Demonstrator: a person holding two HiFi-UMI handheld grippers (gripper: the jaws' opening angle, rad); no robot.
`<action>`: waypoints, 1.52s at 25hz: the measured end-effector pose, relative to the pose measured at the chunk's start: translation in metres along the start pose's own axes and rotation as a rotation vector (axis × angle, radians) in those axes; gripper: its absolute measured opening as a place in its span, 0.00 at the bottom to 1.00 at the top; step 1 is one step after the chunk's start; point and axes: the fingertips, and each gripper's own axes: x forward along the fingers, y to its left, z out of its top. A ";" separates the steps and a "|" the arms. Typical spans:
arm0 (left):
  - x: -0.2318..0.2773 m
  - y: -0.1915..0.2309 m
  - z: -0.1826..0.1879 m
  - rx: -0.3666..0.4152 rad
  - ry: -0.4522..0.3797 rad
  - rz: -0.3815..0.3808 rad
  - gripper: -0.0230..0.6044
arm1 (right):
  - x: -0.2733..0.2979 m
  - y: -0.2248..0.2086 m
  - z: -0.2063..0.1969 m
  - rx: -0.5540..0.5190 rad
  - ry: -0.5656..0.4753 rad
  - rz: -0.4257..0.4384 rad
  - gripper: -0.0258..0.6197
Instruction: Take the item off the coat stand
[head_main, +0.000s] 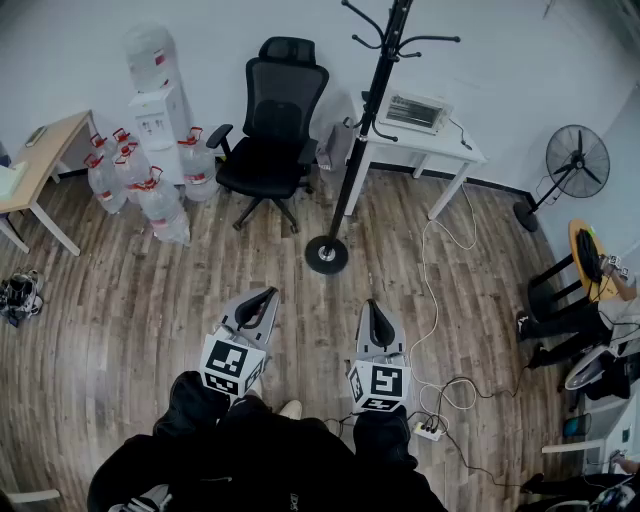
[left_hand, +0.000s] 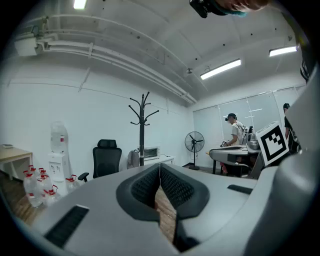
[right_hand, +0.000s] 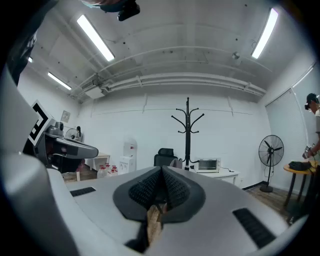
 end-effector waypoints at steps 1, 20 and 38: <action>-0.002 0.001 -0.001 0.000 0.000 0.000 0.08 | -0.001 0.002 0.000 0.009 -0.004 0.001 0.06; 0.046 -0.017 0.007 0.003 -0.014 -0.034 0.08 | 0.010 -0.043 -0.003 -0.003 -0.008 -0.035 0.07; 0.243 0.081 0.025 -0.011 -0.004 -0.077 0.08 | 0.206 -0.117 -0.006 -0.005 0.020 -0.073 0.07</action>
